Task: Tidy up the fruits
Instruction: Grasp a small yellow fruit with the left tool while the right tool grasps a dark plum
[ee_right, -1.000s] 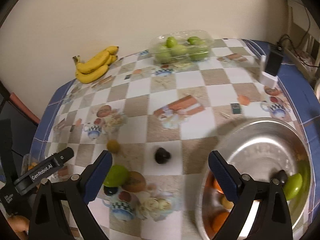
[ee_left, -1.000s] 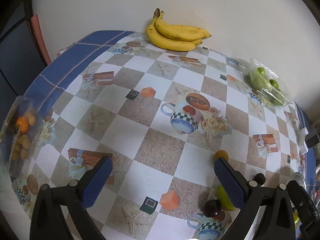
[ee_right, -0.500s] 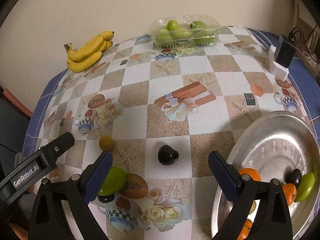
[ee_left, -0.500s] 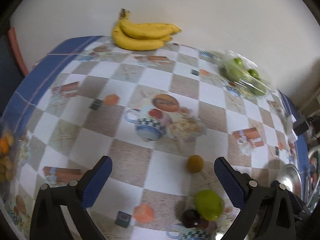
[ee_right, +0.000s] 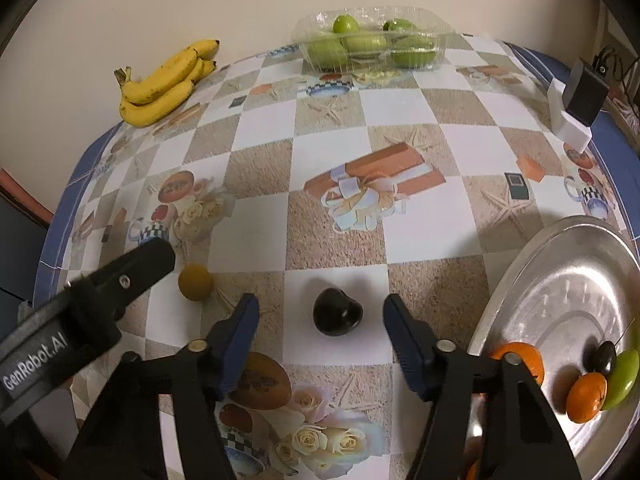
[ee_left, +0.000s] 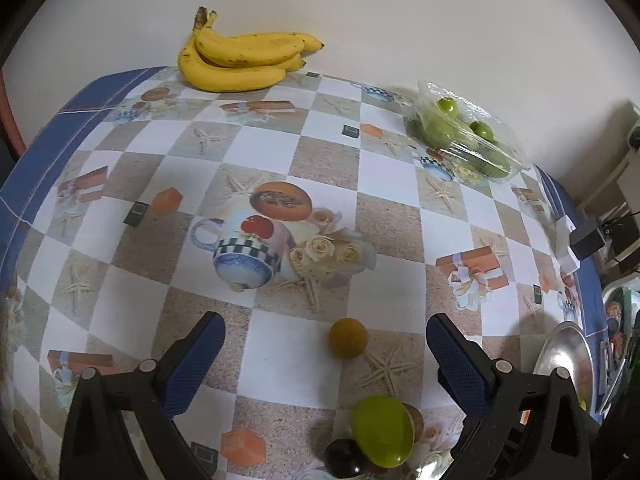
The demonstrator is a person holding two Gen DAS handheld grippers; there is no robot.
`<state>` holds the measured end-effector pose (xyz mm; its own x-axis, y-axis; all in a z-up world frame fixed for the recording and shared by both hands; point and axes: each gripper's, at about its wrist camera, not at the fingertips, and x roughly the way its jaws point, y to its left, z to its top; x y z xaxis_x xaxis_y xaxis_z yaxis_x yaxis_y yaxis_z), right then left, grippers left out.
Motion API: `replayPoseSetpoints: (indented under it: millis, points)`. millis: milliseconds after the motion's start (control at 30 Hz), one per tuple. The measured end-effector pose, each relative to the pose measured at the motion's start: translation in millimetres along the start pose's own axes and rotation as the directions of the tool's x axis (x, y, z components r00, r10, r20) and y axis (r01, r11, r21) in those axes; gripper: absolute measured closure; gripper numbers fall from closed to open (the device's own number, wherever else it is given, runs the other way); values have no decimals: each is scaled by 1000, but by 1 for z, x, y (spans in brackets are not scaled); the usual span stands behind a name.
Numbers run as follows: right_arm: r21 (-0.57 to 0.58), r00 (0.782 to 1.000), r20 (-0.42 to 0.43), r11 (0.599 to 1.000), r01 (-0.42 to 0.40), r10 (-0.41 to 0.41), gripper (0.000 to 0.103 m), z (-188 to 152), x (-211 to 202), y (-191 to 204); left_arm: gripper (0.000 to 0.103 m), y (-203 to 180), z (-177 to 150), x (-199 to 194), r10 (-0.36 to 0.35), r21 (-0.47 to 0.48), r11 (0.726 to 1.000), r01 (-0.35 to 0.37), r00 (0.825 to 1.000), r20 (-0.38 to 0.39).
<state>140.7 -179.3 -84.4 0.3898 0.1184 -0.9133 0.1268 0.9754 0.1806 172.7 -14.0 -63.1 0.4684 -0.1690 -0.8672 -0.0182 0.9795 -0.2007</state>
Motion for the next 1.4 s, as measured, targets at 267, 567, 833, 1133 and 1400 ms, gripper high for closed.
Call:
replayPoseSetpoints:
  millis: [267, 567, 833, 1133, 1400]
  points:
    - [26, 1000, -21, 1000, -4, 4, 56, -2, 5, -5, 15, -10, -4, 15, -24, 31, 999, 25, 999, -32]
    - [49, 1000, -29, 999, -9, 11, 71, -2, 6, -9, 53, -11, -6, 27, -47, 18, 999, 49, 995, -82]
    - [68, 999, -28, 997, -20, 22, 75, -2, 6, -13, 77, -10, -7, 30, -62, 2, 998, 62, 993, -97]
    - [73, 999, -3, 997, -33, 33, 75, 1, -8, -13, 77, -12, -1, 6, -60, 5, 998, 60, 996, -68]
    - [61, 999, 36, 998, -30, 28, 75, 1, -37, -13, 77, -14, 1, -24, -45, 6, 999, 45, 999, -29]
